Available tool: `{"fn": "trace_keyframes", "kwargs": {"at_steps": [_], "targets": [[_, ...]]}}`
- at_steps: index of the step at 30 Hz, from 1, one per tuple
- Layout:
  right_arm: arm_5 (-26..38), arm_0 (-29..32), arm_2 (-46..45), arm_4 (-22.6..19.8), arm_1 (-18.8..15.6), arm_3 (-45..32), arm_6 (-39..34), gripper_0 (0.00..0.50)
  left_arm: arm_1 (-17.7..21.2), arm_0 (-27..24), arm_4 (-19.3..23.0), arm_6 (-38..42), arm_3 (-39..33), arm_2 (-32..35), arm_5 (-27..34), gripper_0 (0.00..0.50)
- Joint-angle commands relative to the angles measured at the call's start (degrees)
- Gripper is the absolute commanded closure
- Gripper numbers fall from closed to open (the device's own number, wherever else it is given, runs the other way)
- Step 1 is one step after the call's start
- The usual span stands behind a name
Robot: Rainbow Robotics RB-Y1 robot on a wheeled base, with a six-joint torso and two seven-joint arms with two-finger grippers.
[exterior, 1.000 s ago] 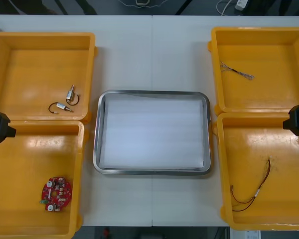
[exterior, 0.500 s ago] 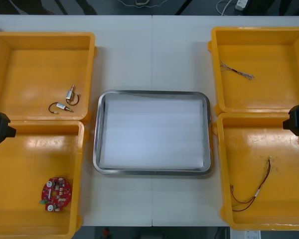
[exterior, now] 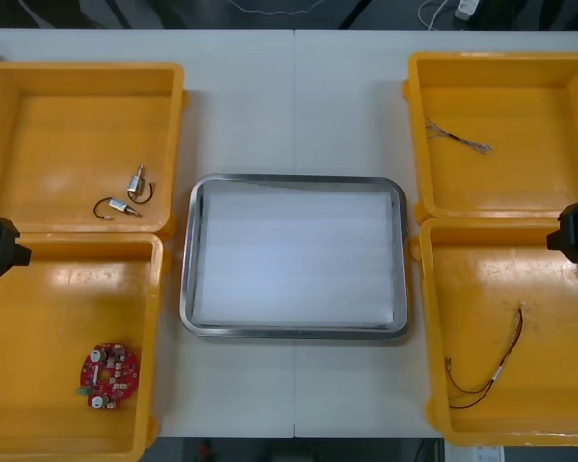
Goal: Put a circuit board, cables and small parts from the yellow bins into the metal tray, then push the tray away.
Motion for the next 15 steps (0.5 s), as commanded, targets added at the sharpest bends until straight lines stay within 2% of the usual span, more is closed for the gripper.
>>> {"fn": "trace_keyframes", "kwargs": {"at_steps": [1,15], "targets": [[0.2,0.7,-0.8,0.1,-2.1,-1.6,1.0,0.000,1.9,1.1,0.4,0.3,-1.8,1.7,0.4,0.000],[0.2,0.7,-0.8,0.1,-2.1,-1.6,1.0,0.000,1.9,1.1,0.4,0.3,-1.8,1.7,0.4,0.000]]}}
